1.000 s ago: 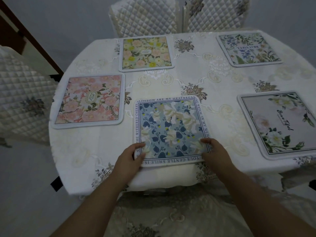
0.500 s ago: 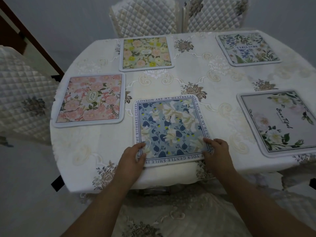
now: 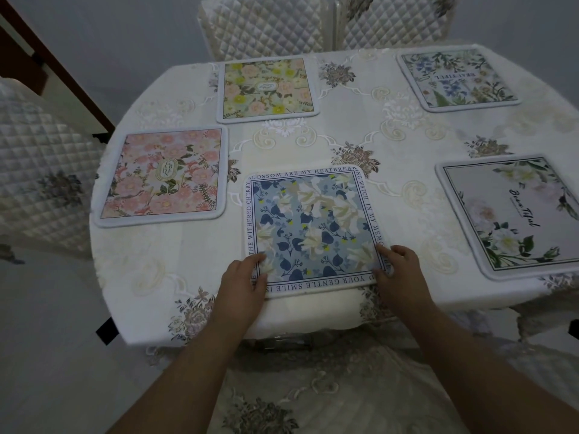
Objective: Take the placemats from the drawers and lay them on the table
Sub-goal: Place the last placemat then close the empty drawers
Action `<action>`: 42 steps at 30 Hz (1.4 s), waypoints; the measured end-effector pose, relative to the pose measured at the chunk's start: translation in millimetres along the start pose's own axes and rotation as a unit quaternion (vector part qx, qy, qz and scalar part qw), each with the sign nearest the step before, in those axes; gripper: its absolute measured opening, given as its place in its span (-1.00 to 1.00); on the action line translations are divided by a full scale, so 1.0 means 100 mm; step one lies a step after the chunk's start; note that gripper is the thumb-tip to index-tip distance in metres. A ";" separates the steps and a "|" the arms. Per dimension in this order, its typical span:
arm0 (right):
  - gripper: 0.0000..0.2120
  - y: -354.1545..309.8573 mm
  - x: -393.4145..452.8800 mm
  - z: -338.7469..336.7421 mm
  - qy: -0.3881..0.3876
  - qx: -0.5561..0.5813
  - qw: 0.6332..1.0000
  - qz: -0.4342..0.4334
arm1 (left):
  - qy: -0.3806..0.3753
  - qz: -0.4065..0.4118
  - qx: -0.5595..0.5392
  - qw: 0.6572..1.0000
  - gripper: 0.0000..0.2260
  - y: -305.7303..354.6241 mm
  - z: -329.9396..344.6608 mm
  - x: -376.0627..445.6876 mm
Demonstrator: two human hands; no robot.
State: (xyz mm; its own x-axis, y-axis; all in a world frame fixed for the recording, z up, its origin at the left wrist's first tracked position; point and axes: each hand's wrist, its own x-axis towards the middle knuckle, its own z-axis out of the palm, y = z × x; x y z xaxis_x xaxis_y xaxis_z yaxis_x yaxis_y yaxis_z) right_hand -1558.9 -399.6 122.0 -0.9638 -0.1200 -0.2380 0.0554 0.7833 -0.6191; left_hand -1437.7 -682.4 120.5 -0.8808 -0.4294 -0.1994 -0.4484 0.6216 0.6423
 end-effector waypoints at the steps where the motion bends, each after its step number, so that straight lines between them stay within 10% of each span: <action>1: -0.51 0.00 0.00 0.00 -0.002 0.002 1.000 0.002 | 0.002 -0.002 0.001 1.000 -0.63 -0.01 0.01 0.00; 7: -0.54 -0.08 -0.04 0.02 0.048 -0.130 0.990 -0.034 | 0.065 -0.026 0.110 0.991 -0.51 0.00 0.08 -0.03; 13: -0.46 -0.45 -0.20 0.47 -0.058 -0.149 0.958 -0.239 | -0.038 0.178 0.205 0.962 -0.39 0.35 0.43 0.04; 42: -0.15 0.14 -0.01 0.30 -0.074 -0.220 0.961 -0.148 | -0.046 0.116 0.281 0.952 -0.35 -0.09 0.30 0.16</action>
State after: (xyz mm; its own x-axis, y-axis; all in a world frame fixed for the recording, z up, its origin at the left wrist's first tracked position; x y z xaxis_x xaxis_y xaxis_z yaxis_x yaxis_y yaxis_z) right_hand -1549.9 -406.7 91.3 -0.8707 -0.4375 -0.2249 -0.3628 0.8799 -0.3069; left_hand -1452.3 -675.0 89.9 -0.9641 -0.1950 -0.1802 -0.2280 0.9558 0.1857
